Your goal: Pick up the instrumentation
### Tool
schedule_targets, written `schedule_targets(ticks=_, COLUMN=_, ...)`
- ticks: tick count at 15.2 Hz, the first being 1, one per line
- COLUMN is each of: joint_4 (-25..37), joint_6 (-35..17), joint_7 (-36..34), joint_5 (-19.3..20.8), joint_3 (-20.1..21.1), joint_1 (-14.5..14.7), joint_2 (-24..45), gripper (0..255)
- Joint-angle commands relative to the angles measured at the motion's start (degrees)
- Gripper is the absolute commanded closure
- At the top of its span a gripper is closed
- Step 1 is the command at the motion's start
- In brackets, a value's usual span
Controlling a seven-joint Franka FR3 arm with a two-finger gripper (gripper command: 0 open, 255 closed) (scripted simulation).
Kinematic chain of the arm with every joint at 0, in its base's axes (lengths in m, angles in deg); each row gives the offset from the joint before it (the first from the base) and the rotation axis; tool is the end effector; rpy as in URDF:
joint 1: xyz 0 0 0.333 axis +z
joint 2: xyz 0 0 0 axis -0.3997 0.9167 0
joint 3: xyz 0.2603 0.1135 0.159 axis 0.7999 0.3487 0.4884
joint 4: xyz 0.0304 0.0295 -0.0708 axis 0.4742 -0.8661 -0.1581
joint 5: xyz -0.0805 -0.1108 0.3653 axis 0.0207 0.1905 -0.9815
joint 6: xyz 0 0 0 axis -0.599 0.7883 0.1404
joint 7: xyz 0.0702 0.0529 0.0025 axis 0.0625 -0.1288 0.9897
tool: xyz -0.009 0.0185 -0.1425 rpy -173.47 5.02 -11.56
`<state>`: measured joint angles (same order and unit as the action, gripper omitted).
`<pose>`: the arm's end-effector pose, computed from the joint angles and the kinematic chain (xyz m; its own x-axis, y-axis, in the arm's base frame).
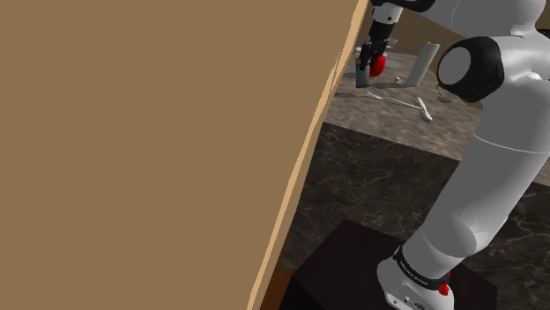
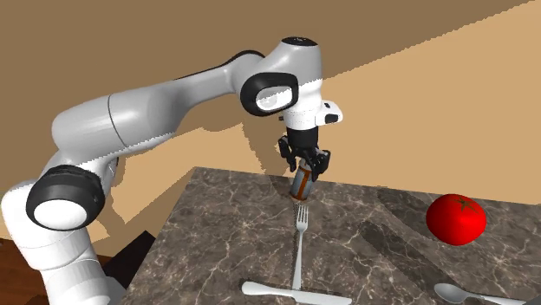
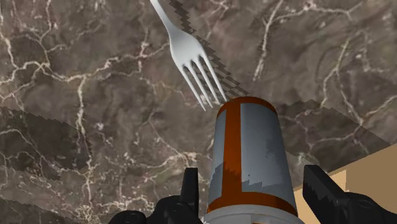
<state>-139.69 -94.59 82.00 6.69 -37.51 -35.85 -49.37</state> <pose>0.4933 -0.3580 0.6292 0.9945 -0.0933 0.0469 -0.0976 -0.9901 0.1004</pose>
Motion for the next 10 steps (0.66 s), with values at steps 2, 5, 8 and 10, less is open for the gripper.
schedule_targets(ticks=2, joint_4=4.45, joint_6=3.04, joint_7=0.46, joint_5=-0.78, joint_3=-0.15, joint_1=-0.67, joint_2=1.53, gripper=255)
schedule_targets(ticks=5, joint_4=9.43, joint_6=6.31, joint_7=0.96, joint_5=-1.75, joint_3=-0.30, joint_1=-1.58, joint_2=3.38, gripper=255)
schedule_targets(ticks=8, joint_4=15.30, joint_6=9.97, joint_7=1.52, joint_5=-3.01, joint_3=-0.43, joint_1=-2.86, joint_2=5.75, gripper=255)
schedule_targets(ticks=10, joint_4=15.61, joint_6=10.16, joint_7=1.54, joint_5=-3.06, joint_3=-0.42, joint_1=-2.94, joint_2=5.87, gripper=255)
